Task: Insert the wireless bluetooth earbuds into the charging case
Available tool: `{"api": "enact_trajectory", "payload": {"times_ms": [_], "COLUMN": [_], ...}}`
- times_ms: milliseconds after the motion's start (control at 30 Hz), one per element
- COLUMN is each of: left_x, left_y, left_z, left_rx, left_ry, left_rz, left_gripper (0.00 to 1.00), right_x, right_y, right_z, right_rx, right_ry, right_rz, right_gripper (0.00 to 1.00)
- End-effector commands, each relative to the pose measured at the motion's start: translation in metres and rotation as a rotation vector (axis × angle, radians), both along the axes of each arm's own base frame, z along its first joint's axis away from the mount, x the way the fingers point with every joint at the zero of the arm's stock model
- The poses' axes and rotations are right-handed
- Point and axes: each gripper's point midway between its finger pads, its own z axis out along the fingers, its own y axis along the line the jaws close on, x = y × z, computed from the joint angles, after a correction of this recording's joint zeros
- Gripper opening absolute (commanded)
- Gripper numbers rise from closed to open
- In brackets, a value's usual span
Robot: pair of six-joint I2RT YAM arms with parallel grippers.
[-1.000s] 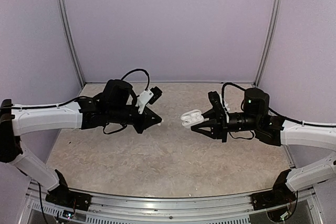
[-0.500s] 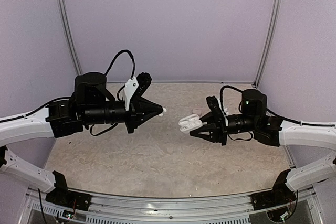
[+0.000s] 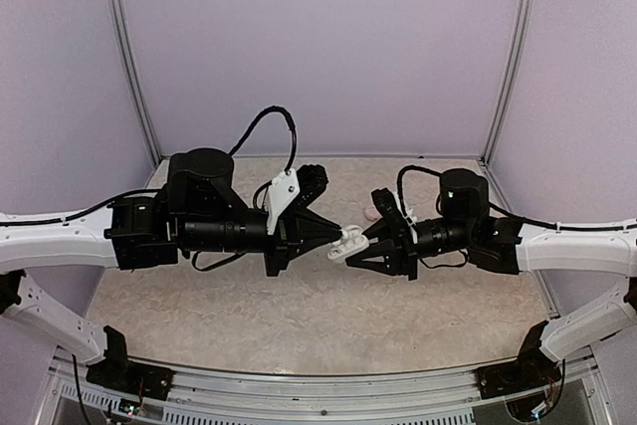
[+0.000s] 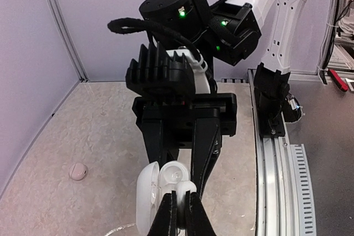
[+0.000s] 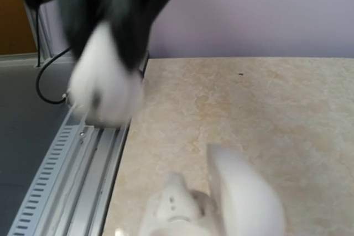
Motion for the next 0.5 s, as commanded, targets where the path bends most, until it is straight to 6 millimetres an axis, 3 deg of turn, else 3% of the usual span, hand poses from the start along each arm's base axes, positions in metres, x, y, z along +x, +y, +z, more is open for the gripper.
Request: {"api": "enact_trajectory", "payload": {"times_ms": [0,200,467], "left_x": [-0.001,0.002,0.006], "left_y": [-0.015,-0.026,-0.024], "left_z": [0.008,-0.012,-0.017], "left_rx": [0.008,0.079,0.103], "left_ry": [-0.066,-0.063,-0.071], "left_rz": [0.016,0.032,0.058], "left_gripper": [0.00,0.00,0.00], "right_x": [-0.002,-0.006,-0.008], "right_y": [0.010,0.014,0.014], "right_z": [0.011,0.012,0.010], "right_rx": [0.018,0.022,0.019], "right_ry": [-0.017,-0.013,-0.018], "right_rz": [0.017,0.033,0.034], "right_gripper": [0.00,0.00,0.00]}}
